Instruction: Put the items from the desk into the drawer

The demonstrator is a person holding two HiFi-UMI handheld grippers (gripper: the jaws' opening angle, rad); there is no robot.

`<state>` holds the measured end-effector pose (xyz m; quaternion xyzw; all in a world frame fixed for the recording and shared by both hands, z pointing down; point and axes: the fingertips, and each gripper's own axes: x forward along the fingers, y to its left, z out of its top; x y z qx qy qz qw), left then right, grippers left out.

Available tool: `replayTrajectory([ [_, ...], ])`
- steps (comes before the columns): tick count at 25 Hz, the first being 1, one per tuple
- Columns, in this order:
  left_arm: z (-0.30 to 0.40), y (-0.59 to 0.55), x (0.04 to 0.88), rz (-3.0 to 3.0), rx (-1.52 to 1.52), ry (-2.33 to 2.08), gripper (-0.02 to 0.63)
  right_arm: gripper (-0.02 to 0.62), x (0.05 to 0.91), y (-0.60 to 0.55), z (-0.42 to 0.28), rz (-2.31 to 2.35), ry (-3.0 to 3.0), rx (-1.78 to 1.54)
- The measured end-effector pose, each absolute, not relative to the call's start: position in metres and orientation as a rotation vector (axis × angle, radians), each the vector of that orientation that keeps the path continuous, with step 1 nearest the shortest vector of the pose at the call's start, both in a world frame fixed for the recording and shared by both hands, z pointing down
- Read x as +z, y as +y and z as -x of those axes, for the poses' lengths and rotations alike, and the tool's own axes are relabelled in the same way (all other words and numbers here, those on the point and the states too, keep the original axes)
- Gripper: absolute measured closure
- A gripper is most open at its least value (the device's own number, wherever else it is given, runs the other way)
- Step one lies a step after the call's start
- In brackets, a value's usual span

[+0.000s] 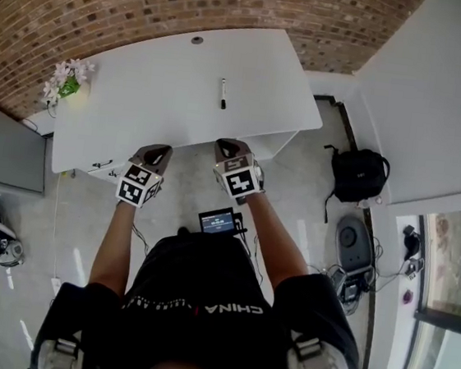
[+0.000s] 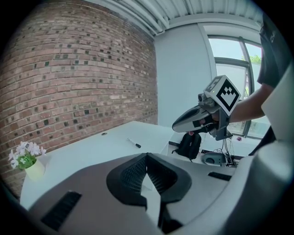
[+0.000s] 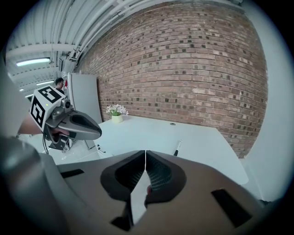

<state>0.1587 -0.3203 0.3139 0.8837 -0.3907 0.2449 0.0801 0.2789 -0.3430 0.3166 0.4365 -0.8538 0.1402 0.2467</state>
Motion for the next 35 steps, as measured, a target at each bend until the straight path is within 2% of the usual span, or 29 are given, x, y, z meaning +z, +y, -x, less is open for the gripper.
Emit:
replayTrajectory([
  [11,-0.16,-0.342,0.316,-2.612,0.717,-1.197,0.594,0.578,0.321,-0.373,-0.279,-1.15,-2.375,0.433],
  [28,-0.177,-0.401,0.357,-2.527,0.75,-1.192,0.594,0.574,0.413,-0.477,-0.297,-1.17,-2.276,0.618],
  [31,-0.182,-0.413,0.366,-2.513,0.746,-1.189,0.594,0.496,0.435,-0.506,-0.301,-1.189,-2.248,0.646],
  [35,-0.184,-0.426,0.38,-2.49,0.737,-1.191,0.594,0.463,0.462,-0.553,-0.309,-1.285,-2.202,0.682],
])
